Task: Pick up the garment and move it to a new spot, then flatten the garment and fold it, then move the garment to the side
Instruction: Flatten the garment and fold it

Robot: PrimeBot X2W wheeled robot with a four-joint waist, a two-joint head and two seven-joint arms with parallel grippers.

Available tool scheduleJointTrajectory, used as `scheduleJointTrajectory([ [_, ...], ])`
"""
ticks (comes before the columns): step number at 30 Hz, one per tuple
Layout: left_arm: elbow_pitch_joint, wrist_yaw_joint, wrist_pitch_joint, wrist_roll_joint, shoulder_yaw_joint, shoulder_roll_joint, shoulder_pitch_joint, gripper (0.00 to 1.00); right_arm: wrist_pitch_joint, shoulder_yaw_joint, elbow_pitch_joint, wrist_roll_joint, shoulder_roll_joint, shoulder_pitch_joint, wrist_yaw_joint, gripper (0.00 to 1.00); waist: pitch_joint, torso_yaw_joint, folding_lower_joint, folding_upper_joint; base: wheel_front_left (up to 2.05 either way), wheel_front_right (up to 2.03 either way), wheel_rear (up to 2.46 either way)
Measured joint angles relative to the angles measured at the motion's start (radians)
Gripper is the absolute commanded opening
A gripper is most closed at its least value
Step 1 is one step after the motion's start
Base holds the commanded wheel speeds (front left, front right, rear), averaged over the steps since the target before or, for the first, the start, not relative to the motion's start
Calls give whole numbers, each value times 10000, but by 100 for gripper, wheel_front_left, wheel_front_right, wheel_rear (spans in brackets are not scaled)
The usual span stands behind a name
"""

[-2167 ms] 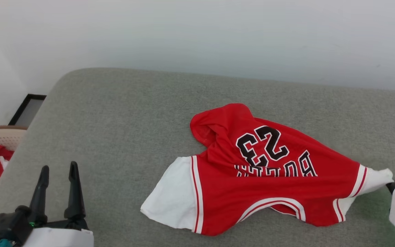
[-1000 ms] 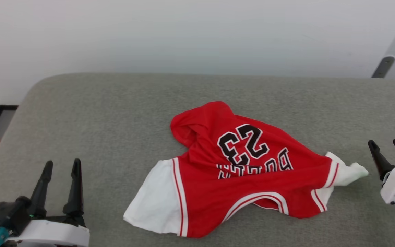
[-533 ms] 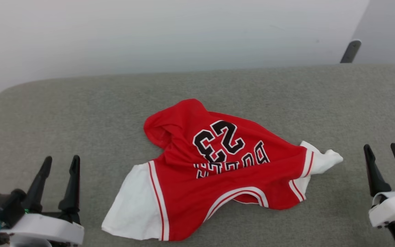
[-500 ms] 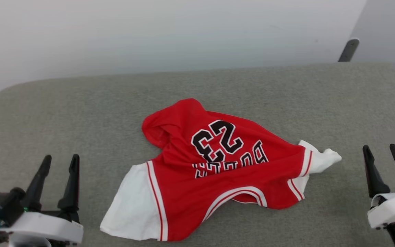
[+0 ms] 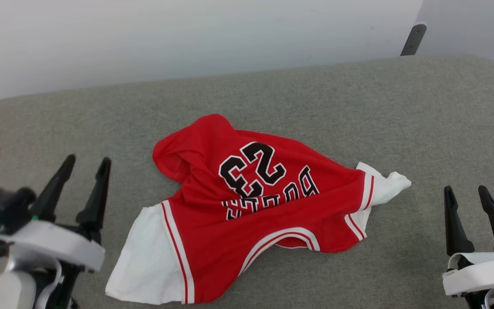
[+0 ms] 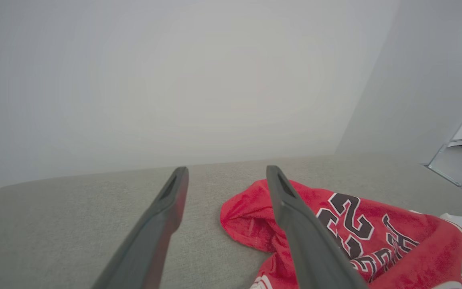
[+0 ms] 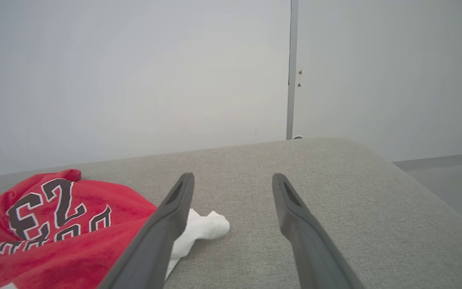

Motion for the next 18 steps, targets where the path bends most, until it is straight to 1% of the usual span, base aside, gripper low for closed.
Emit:
scheduleJointTrajectory([
  [5,155,0,1020,-711,-786,581,-950,100,-29,-21,-36,4,119,-11,-2,100,182,-27,0,0,0,0,0],
  [10,759,0,2460,-1563,-1762,1127,-2272,100,-29,58,-44,36,127,-152,0,100,410,-78,-1,0,0,0,0],
  [14,1584,-2,3847,-2226,-2339,1243,-3236,100,-31,134,-59,107,81,-275,-2,100,635,-156,0,0,0,0,0],
  [18,2520,29,5133,-2535,-2765,1250,-3986,100,-48,173,-67,217,56,-447,0,100,880,-260,0,0,0,0,0],
])
